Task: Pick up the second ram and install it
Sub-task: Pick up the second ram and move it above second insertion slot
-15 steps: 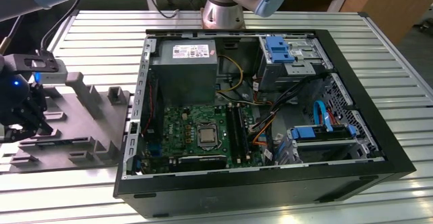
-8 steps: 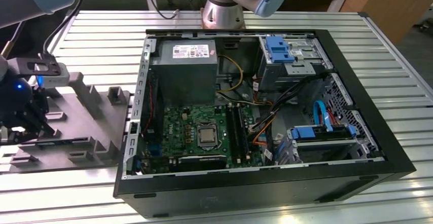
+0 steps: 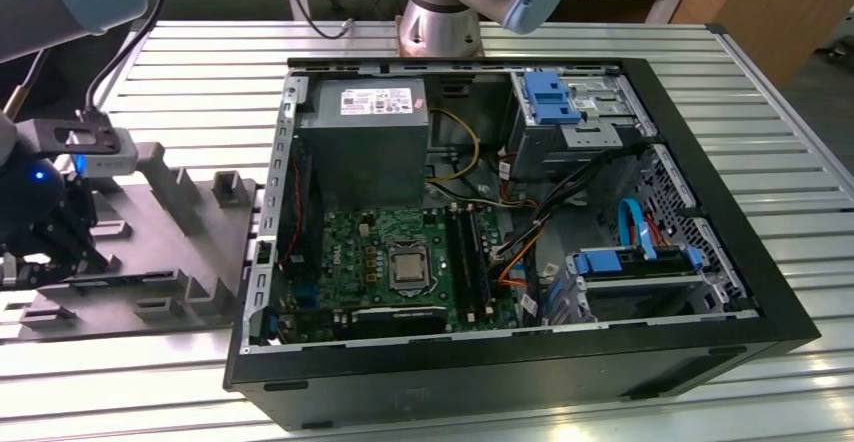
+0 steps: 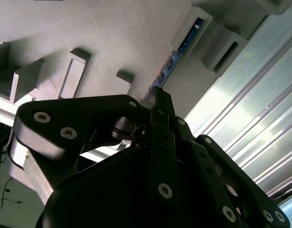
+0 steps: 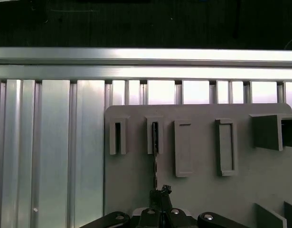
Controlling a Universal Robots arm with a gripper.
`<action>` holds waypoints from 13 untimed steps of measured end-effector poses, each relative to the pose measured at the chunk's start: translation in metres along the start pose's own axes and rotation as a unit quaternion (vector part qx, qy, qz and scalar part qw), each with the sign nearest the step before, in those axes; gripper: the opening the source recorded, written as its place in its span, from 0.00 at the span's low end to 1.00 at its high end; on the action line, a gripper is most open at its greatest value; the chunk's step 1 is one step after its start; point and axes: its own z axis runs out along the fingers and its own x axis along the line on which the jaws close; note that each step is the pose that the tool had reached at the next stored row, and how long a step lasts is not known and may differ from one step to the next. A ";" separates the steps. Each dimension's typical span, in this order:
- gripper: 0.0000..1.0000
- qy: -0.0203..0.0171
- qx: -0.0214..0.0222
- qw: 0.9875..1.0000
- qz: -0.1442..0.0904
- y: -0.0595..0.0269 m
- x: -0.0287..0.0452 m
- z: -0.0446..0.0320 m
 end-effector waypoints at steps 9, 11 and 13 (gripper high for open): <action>0.10 0.000 0.000 1.000 0.000 0.0011 0.0023 0.0024; 0.10 0.000 0.000 1.000 0.000 0.0011 0.0023 0.0024; 0.10 0.001 0.000 1.000 0.000 0.0010 0.0023 0.0025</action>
